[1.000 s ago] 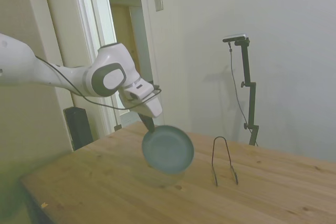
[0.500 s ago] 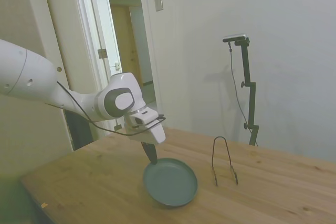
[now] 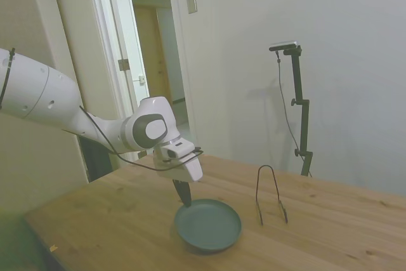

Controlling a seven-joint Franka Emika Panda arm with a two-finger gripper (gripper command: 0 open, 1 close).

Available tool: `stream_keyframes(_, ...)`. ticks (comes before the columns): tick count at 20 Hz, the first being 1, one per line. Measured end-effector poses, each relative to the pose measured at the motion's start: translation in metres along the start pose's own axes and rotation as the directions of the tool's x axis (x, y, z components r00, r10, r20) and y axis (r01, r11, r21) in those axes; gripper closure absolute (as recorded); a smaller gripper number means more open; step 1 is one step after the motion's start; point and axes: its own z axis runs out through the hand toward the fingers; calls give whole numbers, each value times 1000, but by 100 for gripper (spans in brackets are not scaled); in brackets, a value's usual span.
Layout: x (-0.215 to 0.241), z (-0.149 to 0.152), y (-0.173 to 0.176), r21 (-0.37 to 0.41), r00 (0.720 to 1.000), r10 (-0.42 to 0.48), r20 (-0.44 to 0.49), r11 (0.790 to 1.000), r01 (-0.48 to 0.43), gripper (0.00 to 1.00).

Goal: Unload the plate

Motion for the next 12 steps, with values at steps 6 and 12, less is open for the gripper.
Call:
stream_keyframes(6,2,-3,-1,11,1000,2,-7,1000,-2,0)
stream_keyframes(12,12,-30,-6,81,999,34,-13,996,-33,0)
